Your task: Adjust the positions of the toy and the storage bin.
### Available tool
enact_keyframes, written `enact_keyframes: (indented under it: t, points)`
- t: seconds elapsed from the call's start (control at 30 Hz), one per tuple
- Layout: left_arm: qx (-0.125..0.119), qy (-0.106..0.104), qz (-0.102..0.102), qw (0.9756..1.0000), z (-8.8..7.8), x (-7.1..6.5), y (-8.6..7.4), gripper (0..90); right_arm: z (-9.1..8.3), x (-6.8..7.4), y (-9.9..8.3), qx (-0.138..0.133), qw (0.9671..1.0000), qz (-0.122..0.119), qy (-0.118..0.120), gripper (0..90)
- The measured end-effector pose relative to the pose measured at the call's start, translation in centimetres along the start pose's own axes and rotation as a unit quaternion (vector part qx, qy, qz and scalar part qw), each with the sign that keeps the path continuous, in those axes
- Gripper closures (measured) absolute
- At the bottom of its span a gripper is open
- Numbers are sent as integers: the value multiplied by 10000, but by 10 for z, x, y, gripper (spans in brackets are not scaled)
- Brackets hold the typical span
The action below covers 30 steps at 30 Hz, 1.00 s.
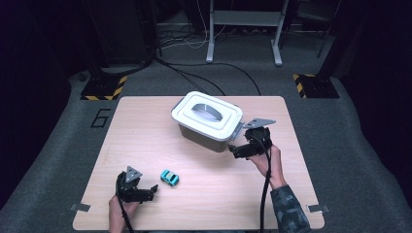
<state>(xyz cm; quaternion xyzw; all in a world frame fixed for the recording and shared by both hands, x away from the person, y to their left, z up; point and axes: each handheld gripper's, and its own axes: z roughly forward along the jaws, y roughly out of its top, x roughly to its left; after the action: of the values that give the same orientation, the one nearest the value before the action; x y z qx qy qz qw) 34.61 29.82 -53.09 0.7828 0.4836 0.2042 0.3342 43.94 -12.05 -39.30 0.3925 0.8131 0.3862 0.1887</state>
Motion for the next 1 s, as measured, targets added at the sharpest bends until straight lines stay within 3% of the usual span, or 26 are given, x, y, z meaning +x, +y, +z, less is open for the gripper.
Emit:
enact_keyframes:
  t: [0.27, 0.53, 0.67, 0.87, 1.0]
  points:
    - [-2, 2, 3, 10000, 0, 0, 0, 28, 21, -6, 25, 73, 9998, -152, 103, 0]
    - [-3, 2, 2, 10000, 0, 0, 0, 29, 38, -9, 38, 85, 9997, -168, 177, 0]
    - [-3, 0, 3, 10000, 0, 0, 0, 29, 47, -10, 43, 134, 9994, -306, 135, 5]
    - [-1, -2, 1, 10000, 0, 0, 0, 29, 58, -11, 54, 8, 9993, -365, 98, 119]
    - [-8, -2, 0, 10000, 0, 0, 0, 32, 68, -9, 66, -33, 9985, -542, 63, 284]
